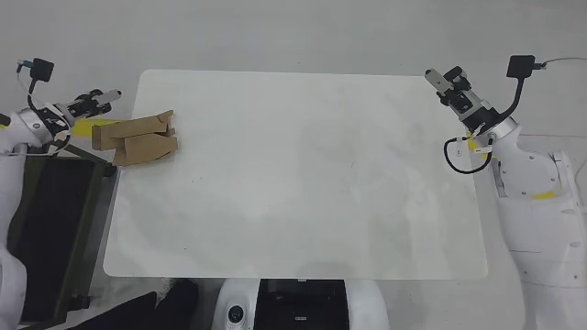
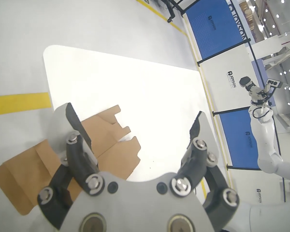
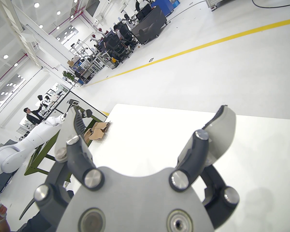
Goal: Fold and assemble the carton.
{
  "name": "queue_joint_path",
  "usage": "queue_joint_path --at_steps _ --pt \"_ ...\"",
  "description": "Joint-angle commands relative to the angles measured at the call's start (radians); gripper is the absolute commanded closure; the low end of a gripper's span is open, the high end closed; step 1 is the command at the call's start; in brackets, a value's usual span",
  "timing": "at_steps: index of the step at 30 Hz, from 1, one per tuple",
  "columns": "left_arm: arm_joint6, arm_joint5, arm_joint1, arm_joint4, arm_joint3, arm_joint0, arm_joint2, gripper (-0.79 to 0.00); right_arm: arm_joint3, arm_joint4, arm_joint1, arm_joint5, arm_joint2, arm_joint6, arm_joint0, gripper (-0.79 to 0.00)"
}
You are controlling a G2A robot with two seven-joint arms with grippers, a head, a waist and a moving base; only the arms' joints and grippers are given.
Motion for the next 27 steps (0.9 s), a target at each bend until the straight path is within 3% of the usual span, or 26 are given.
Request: queue_joint_path --at_steps 1,7,27 --pt "-0.016 0.016 0.007 0.008 0.011 -0.009 0.020 -0.785 0.000 0.000 0.000 0.000 0.000 0.000 0.000 -0.785" --pt "-0.033 0.033 0.019 0.007 0.073 -0.049 0.064 -0.785 0.000 0.000 0.000 0.000 0.000 0.000 0.000 -0.785" --pt "-0.025 0.040 0.019 0.008 0.073 -0.047 0.064 -0.785 0.000 0.000 0.000 0.000 0.000 0.000 0.000 -0.785"
